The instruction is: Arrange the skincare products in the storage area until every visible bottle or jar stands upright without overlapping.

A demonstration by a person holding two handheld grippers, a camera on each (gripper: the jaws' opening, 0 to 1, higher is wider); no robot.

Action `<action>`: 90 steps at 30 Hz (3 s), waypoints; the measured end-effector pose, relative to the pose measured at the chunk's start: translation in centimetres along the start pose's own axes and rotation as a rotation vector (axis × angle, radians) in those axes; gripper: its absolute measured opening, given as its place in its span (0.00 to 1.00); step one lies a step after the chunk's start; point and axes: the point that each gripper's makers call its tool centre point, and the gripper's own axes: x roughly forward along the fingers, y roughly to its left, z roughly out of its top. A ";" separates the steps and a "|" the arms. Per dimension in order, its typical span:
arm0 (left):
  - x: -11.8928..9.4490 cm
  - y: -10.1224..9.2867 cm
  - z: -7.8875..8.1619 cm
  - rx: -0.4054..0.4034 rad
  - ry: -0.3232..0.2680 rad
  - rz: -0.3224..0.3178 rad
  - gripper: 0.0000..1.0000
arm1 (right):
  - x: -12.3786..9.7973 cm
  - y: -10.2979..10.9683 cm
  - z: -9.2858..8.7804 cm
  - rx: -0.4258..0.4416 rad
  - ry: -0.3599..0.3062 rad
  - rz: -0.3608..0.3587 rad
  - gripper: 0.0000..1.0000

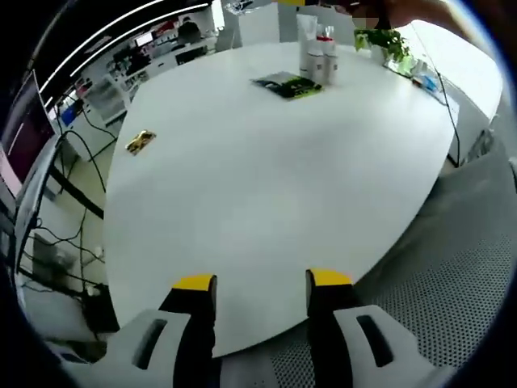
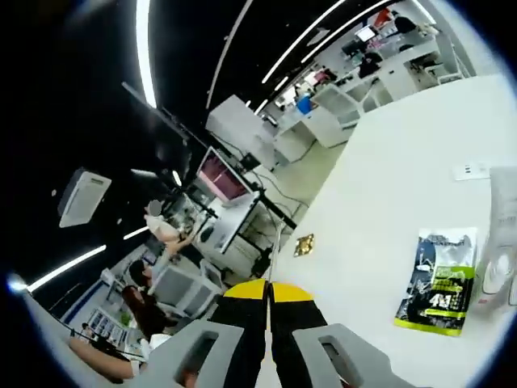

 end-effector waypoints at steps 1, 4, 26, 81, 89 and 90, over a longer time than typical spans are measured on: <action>0.0 0.1 0.0 -0.001 -0.004 0.001 0.39 | 0.2 0.0 0.1 0.003 0.000 0.001 0.00; -0.1 0.3 -0.1 -0.020 -0.011 0.005 0.39 | 1.7 -1.0 0.8 0.057 0.015 -0.015 0.00; 0.3 0.1 -1.3 -0.057 0.025 -0.024 0.33 | 7.2 -12.5 -2.4 0.263 0.188 -0.268 0.00; 0.5 -0.4 -2.1 -0.056 0.064 -0.050 0.23 | 6.8 -19.6 -3.7 0.139 0.226 -0.525 0.14; 0.5 -0.4 -2.1 -0.054 0.060 -0.050 0.22 | 6.6 -19.3 -4.4 0.076 0.308 -0.520 0.09; 0.5 -0.4 -2.1 -0.054 0.062 -0.049 0.22 | 6.5 -19.4 -4.3 0.043 0.316 -0.532 0.10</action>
